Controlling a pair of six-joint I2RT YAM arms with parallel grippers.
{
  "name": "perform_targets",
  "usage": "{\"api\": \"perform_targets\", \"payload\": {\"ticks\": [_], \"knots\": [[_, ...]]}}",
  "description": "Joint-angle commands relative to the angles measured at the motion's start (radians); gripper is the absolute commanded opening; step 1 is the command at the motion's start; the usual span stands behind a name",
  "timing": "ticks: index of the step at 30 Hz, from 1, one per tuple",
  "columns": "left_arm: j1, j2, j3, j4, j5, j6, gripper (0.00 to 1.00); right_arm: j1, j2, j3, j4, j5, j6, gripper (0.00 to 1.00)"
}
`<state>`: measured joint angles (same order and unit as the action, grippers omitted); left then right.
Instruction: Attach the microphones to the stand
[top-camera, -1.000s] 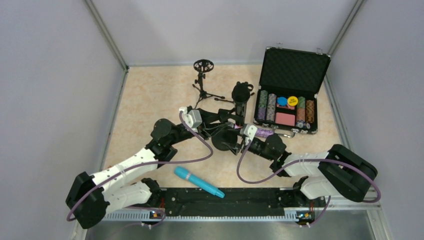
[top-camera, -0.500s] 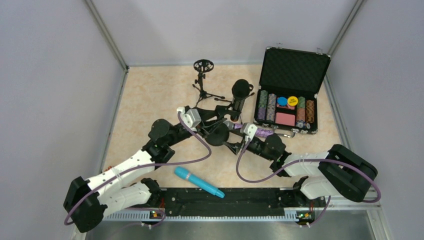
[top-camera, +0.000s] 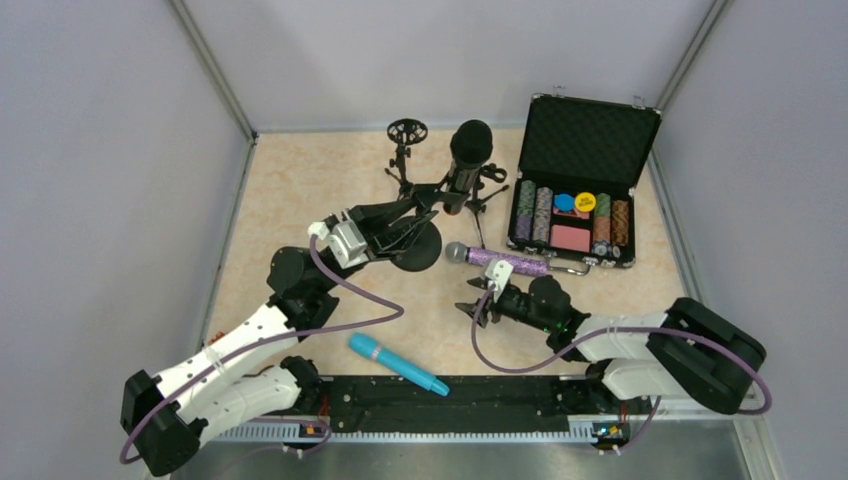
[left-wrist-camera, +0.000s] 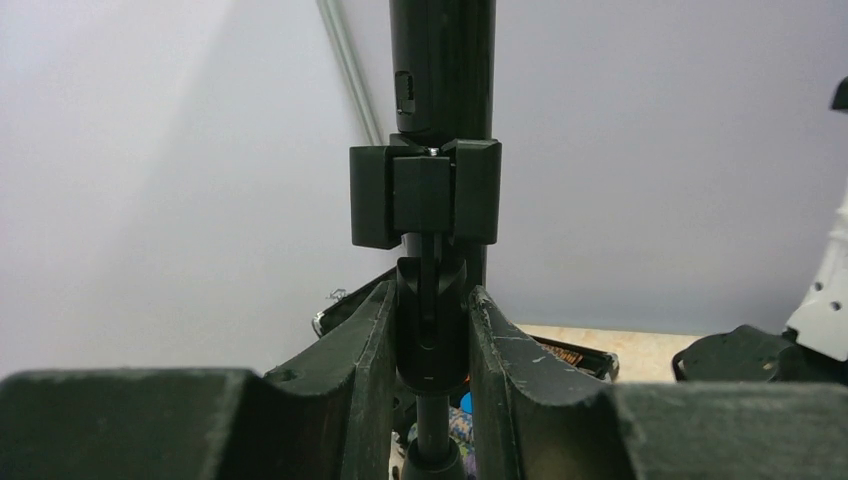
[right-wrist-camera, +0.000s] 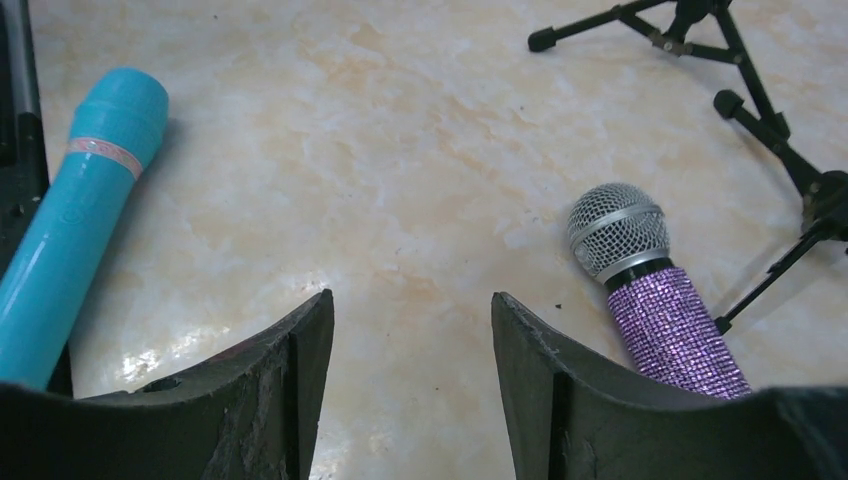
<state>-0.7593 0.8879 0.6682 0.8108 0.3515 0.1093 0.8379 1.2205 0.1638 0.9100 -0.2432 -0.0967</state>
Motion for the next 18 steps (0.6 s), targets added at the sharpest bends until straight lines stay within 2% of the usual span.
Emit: {"api": "perform_targets", "payload": {"ticks": [1,8,12,18], "knots": [[-0.002,-0.036,-0.037,0.145,-0.088,0.009,0.0,0.014,-0.164,-0.019,0.035,-0.037,0.017,0.58],[-0.002,-0.022,-0.095,0.167,-0.077,-0.073,0.0,0.013,-0.35,0.001,0.027,-0.053,0.008,0.58],[-0.002,0.011,-0.12,0.261,-0.054,-0.138,0.0,0.014,-0.308,0.036,0.053,-0.063,0.002,0.58],[-0.003,0.09,-0.106,0.347,0.021,-0.235,0.0,0.014,-0.187,0.075,0.211,-0.085,0.054,0.57]]}}
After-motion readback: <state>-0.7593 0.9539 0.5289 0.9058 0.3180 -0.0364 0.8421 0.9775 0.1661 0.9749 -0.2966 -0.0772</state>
